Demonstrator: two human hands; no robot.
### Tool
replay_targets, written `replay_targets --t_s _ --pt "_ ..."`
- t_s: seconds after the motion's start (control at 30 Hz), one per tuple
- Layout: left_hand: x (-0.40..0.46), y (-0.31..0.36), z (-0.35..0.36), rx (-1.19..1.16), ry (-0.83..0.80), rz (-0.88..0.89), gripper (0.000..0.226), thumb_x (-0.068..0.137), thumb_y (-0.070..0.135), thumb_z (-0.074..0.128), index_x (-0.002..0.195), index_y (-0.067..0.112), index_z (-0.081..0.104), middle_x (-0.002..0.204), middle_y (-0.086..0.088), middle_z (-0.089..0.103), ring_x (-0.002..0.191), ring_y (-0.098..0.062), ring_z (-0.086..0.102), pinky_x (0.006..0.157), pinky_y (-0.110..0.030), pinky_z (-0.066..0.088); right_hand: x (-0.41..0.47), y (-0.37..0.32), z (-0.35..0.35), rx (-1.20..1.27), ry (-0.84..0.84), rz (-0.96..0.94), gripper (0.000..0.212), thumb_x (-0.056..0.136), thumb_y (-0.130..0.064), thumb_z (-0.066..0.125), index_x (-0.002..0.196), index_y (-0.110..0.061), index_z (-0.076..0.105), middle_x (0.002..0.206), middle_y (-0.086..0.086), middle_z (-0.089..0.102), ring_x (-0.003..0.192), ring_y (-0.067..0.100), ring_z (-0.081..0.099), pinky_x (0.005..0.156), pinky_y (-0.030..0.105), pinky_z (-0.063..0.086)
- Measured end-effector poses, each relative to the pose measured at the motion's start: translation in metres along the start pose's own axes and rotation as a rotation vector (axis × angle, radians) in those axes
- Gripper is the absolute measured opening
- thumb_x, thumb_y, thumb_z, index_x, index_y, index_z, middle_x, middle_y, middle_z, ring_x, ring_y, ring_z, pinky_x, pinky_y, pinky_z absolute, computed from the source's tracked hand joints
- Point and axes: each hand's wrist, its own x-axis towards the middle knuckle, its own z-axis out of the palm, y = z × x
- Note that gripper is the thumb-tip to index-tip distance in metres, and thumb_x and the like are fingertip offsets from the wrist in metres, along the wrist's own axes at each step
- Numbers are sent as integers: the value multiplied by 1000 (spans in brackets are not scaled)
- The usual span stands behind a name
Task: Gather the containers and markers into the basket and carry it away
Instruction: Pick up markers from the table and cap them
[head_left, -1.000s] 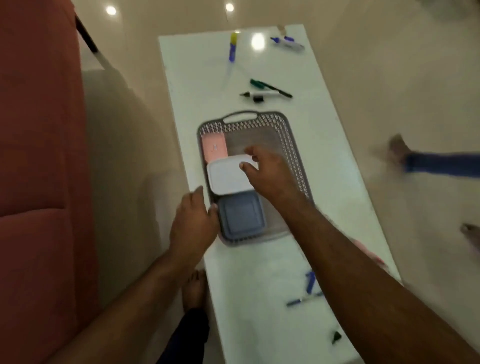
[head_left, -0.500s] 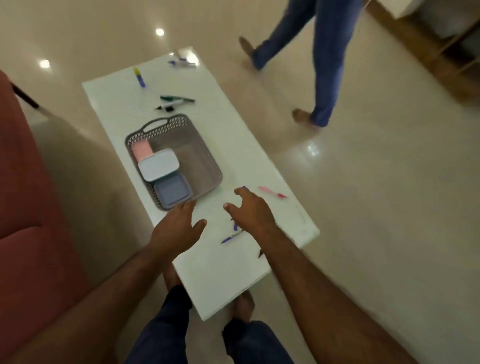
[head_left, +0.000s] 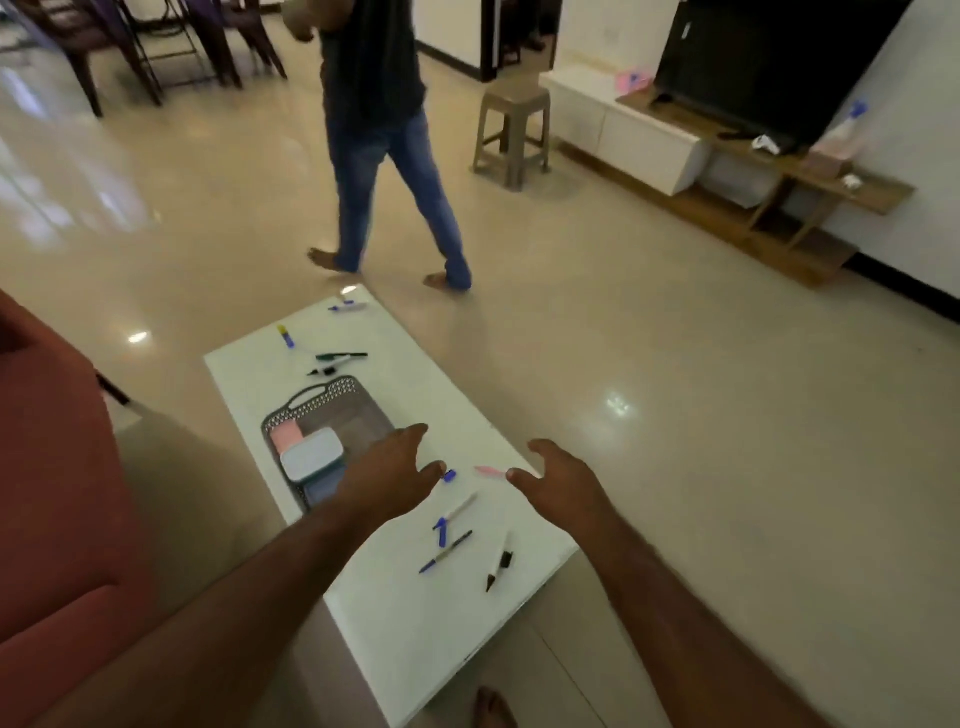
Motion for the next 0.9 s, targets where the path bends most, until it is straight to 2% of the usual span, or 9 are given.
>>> replay_targets --t_s 0.2,0.4,0.63,0.9 --pt "-10 17 -11 3 26 97 71 90 50 60 149 19 37 141 -12 53 129 -27 51 107 -36 37 -50 0 -24 -29 104 31 66 90 -51 61 145 -21 42 140 5 57 126 24 53 101 30 40" --pt "-29 49 12 -8 -6 174 72 90 51 58 150 19 34 149 -10 45 135 -28 45 109 -41 37 -92 23 -48 2 144 60 66 91 -51 60 146 -22 39 144 4 52 130 24 50 104 33 41" --pt "-10 125 39 13 -9 241 73 89 56 57 150 22 34 150 -6 45 135 -27 46 106 -44 40 -86 92 -109 -21 167 145 67 90 -53 60 146 -20 40 142 8 53 128 26 51 100 32 41" --pt "31 242 86 -48 -25 207 73 90 54 57 150 20 33 151 -6 43 133 -28 47 107 -46 42 -41 180 -206 -106 129 144 64 91 -51 60 144 -20 42 138 7 56 126 24 53 97 30 40"
